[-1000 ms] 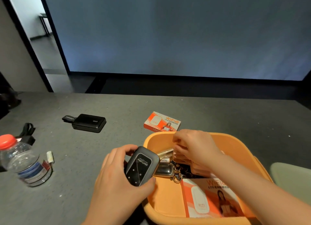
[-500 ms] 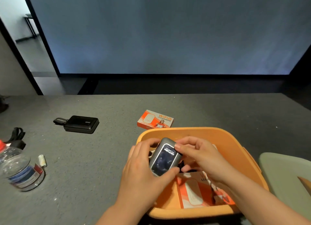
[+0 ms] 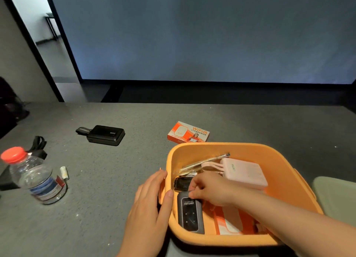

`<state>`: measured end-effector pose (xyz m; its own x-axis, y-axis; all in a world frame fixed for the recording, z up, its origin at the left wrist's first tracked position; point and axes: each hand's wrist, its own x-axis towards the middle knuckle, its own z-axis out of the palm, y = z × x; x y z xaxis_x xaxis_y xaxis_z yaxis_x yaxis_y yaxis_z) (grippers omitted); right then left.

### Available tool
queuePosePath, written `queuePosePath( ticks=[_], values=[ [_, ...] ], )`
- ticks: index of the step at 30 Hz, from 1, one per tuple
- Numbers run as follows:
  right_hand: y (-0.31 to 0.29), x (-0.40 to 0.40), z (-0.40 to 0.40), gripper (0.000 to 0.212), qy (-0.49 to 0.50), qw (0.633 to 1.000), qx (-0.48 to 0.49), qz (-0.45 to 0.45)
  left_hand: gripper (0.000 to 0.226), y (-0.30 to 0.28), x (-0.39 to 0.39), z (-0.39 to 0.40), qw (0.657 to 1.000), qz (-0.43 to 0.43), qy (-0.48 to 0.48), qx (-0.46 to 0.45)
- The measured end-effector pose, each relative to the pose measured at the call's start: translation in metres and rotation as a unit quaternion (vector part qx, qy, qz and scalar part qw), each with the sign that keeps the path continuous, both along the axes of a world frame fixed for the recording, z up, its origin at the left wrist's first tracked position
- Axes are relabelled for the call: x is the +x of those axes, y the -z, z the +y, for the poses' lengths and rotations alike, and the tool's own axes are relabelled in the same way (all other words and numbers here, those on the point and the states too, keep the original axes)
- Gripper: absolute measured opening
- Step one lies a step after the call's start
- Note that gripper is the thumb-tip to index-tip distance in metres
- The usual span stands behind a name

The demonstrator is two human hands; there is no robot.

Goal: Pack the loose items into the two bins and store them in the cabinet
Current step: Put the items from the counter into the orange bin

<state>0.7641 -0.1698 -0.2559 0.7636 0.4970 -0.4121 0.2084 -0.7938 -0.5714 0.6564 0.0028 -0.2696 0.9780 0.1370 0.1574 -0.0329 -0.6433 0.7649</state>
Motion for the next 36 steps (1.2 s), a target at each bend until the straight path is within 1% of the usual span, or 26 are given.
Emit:
queuePosePath(
  ticks=[2, 4, 5, 8, 11, 14, 17, 19, 21, 23, 25, 28, 32, 36],
  values=[
    [0.006, -0.003, 0.004, 0.015, -0.044, 0.995, -0.057, -0.073, 0.041, -0.001, 0.000, -0.001, 1.000, 0.004, -0.006, -0.003],
    [0.010, -0.007, 0.007, 0.024, -0.088, 0.978, -0.102, -0.159, 0.043, -0.003, -0.001, -0.003, 1.000, 0.010, -0.007, -0.009],
    [0.009, -0.008, 0.007, 0.027, -0.108, 0.970, -0.115, -0.187, 0.046, -0.005, -0.002, -0.003, 1.000, 0.009, -0.006, -0.011],
    [0.004, -0.010, 0.006, 0.029, -0.153, 0.947, -0.166, -0.230, 0.056, -0.006, -0.005, -0.001, 1.000, -0.005, 0.006, -0.014],
    [-0.005, -0.012, 0.006, 0.026, -0.136, 0.944, -0.189, -0.235, 0.052, -0.005, -0.009, 0.004, 1.000, -0.014, 0.016, -0.022],
    [-0.024, -0.018, 0.006, 0.020, -0.053, 0.958, -0.144, -0.243, 0.043, -0.004, -0.017, 0.014, 1.000, -0.016, 0.011, -0.022],
    [-0.056, -0.032, 0.014, 0.014, 0.030, 0.966, -0.035, -0.256, 0.041, 0.002, -0.028, 0.040, 1.000, -0.003, -0.027, -0.015],
    [-0.074, -0.046, 0.027, 0.020, 0.053, 0.957, 0.043, -0.282, 0.040, 0.010, -0.037, 0.063, 0.997, 0.007, -0.071, -0.007],
    [-0.086, -0.064, 0.051, 0.026, 0.039, 0.947, 0.092, -0.306, 0.038, 0.015, -0.050, 0.090, 0.993, 0.006, -0.115, -0.003],
    [-0.090, -0.083, 0.084, 0.032, -0.019, 0.952, 0.094, -0.291, 0.036, 0.016, -0.065, 0.118, 0.988, 0.007, -0.155, -0.001],
    [-0.081, -0.097, 0.123, 0.035, -0.083, 0.960, 0.085, -0.253, 0.036, 0.018, -0.080, 0.148, 0.982, 0.003, -0.191, 0.002],
    [-0.058, -0.113, 0.181, 0.033, -0.155, 0.960, 0.066, -0.223, 0.035, 0.017, -0.103, 0.192, 0.969, 0.001, -0.246, 0.009],
    [-0.040, -0.120, 0.243, 0.033, -0.166, 0.963, 0.068, -0.201, 0.038, 0.016, -0.131, 0.244, 0.954, 0.021, -0.297, 0.030],
    [-0.033, -0.107, 0.279, 0.029, -0.130, 0.969, 0.058, -0.200, 0.043, 0.022, -0.143, 0.290, 0.938, 0.028, -0.342, 0.044]
  ],
)
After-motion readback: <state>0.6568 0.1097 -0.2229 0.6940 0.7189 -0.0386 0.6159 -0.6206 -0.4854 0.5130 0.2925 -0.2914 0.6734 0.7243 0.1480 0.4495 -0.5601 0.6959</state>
